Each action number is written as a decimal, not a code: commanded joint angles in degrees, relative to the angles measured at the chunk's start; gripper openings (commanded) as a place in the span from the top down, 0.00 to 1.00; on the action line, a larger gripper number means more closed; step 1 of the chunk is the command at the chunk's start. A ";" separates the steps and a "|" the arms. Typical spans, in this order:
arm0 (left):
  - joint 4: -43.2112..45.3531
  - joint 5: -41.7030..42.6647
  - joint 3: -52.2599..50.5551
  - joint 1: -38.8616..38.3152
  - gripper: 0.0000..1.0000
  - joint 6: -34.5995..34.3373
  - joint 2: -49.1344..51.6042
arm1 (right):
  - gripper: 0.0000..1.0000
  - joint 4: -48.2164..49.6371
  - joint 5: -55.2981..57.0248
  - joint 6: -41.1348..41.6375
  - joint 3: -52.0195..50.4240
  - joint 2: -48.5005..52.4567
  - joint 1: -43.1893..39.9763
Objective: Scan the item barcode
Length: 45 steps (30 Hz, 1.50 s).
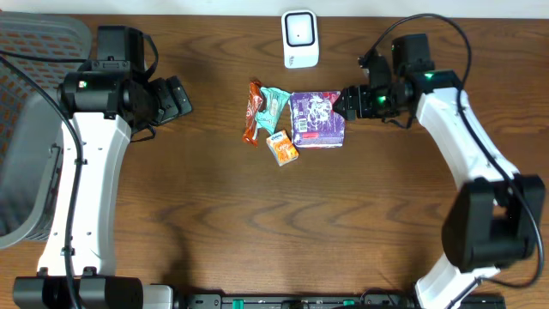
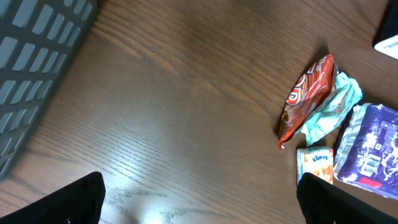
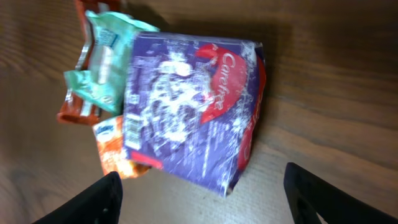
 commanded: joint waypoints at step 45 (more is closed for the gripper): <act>-0.17 -0.52 0.48 0.09 0.02 -0.28 -0.63 | 0.99 -29.62 70.20 20.39 19.10 7.96 7.10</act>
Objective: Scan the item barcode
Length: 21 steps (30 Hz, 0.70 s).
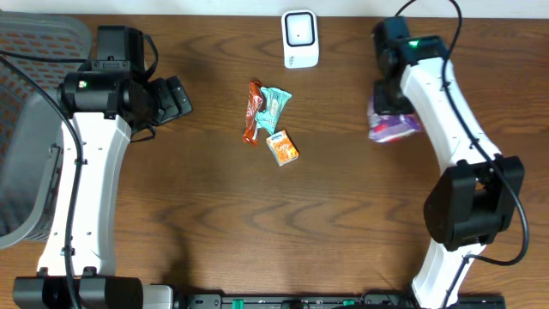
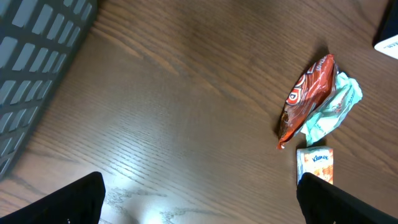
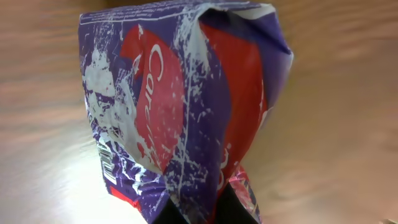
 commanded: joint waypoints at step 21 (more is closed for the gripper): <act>-0.15 -0.55 0.48 0.09 0.02 -0.28 -0.63 | 0.45 18.12 -3.61 2.23 -11.08 0.04 17.51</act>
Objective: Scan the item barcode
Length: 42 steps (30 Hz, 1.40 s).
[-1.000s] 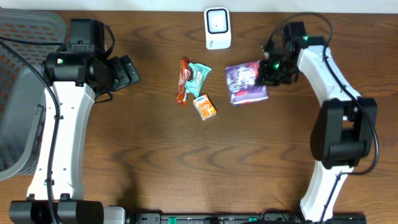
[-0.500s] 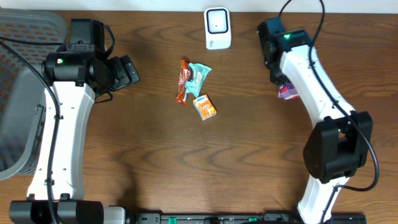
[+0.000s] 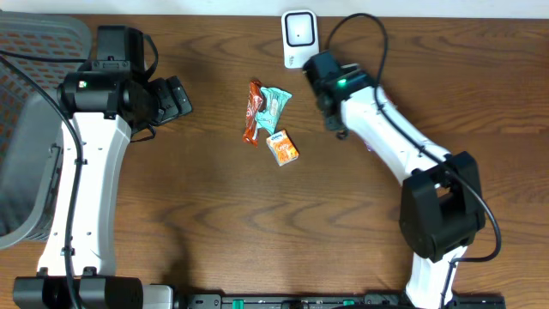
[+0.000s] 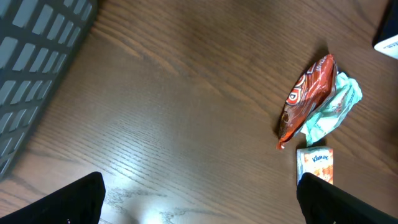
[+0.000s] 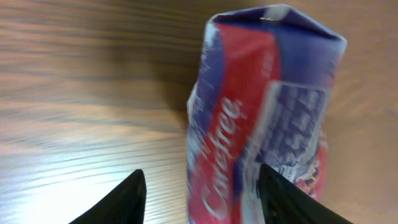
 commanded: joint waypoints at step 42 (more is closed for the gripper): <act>-0.15 -0.52 0.48 0.11 0.02 -0.31 -0.63 | 0.24 26.93 -67.21 -12.41 -19.63 -0.07 -29.79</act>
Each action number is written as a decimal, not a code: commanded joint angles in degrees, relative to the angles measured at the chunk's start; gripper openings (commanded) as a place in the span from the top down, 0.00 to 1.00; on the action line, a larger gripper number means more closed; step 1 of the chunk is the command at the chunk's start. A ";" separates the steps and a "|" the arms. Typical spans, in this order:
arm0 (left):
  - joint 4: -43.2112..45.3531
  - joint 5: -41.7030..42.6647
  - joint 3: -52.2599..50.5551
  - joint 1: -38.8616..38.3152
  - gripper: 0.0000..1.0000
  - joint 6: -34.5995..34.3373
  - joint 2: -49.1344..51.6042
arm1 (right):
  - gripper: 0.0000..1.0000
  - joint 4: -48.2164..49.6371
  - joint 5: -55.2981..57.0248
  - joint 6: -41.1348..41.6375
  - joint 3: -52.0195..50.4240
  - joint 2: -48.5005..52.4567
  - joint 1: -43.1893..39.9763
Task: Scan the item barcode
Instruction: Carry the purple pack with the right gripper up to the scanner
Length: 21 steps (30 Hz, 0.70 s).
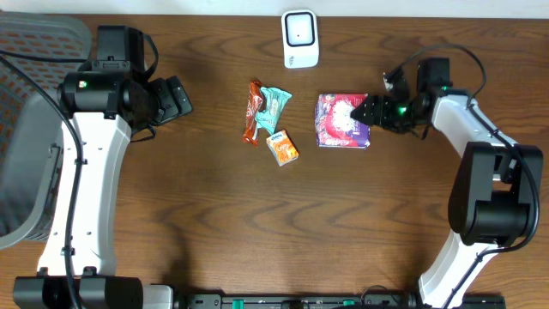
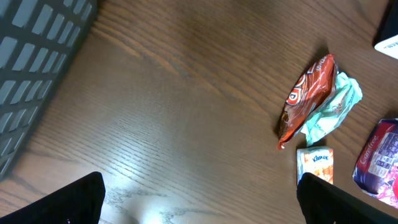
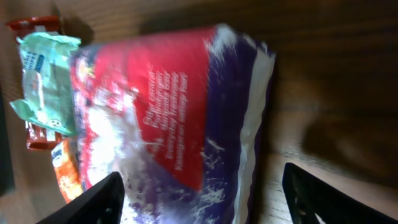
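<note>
A purple and red snack bag (image 1: pixel 341 121) lies on the wooden table, red side up, to the right of the small snacks; it also shows in the left wrist view (image 2: pixel 378 157) and fills the right wrist view (image 3: pixel 174 118). My right gripper (image 1: pixel 371 111) (image 3: pixel 202 175) stands open at the bag's right edge, its fingers wide on either side. The white scanner (image 1: pixel 300 39) stands at the table's back edge. Far to the left my left gripper (image 1: pixel 177 98) (image 2: pixel 200 179) hangs open and empty over bare wood.
A red-brown bar (image 1: pixel 253 112), a teal wrapper (image 1: pixel 274 101) and a small orange pack (image 1: pixel 282 148) lie together left of the bag. A grey mesh basket (image 1: pixel 26 129) stands off the table's left side.
My right arm was by the scanner with the bag between its jaws. Now the bag lies on the table, red side up, and the gripper is open at its right edge. Left arm unchanged.
The bag first lay purple face up against the small snacks, my right gripper open at its right. Then the gripper was shut on it, off to the right. Then it held the bag near the scanner. Now the bag lies turned over, released.
</note>
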 commanded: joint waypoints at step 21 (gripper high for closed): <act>-0.13 -0.55 0.48 0.09 0.02 -0.28 -0.63 | 0.99 16.90 -15.28 19.65 2.71 -2.43 6.03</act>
